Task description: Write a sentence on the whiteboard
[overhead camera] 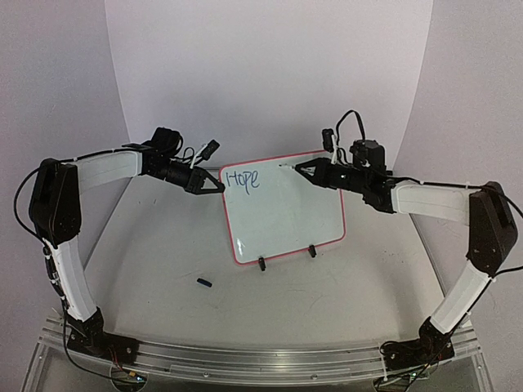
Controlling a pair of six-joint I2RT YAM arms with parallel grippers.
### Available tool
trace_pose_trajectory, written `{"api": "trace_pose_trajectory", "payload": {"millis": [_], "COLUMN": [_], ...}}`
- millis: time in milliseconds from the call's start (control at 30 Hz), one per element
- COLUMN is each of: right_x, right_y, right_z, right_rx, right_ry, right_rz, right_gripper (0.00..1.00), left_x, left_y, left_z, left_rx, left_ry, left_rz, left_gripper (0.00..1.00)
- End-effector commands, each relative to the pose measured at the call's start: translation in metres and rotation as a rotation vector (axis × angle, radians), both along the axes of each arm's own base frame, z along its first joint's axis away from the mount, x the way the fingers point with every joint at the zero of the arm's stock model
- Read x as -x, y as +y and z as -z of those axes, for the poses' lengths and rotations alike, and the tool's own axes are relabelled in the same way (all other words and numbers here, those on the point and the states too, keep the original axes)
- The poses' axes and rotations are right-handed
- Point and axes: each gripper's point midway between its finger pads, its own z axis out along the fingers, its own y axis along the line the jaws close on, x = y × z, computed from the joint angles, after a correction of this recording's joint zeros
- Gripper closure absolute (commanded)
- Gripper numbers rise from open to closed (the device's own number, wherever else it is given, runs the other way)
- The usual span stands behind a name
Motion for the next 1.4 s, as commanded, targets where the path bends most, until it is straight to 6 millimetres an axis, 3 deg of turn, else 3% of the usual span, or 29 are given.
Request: {"api": "trace_pose_trajectory", "payload": {"millis": [0,467,933,1200,1367], "right_x": [-0.018,-0.029,-0.009,0.007,0.013], "right_y": [0.001,0.010,0.006,-0.004,0.003], "right_z": [-0.019,-0.019,0.030,0.049,0.049], "right_rx": [-0.037,-0.019,0.054,0.080,0.074], "right_ry": [-0.048,-0.063,0.054,0.103,0.108], "right_rz": [0.042,0.022,-0.020,-0.012,-0.048], "right_gripper": [1.00,1.00,1.00,1.00,1.00], "left_x": [0.018,0.020,0.022,0.023,0.024], "left_y": [-0.004,-0.006,-0.009,-0.011,-0.012], "left_z": [0.022,0.022,0.022,0.022,0.023], "left_rx": [-0.101,-0.104,-0.104,-0.105,-0.107], "left_ry": [0.004,0.003,0.002,0.000,0.002], "left_rz": [0.032,0.039,0.046,0.050,0.053], "left_gripper": [1.00,1.00,1.00,1.00,1.00]}}
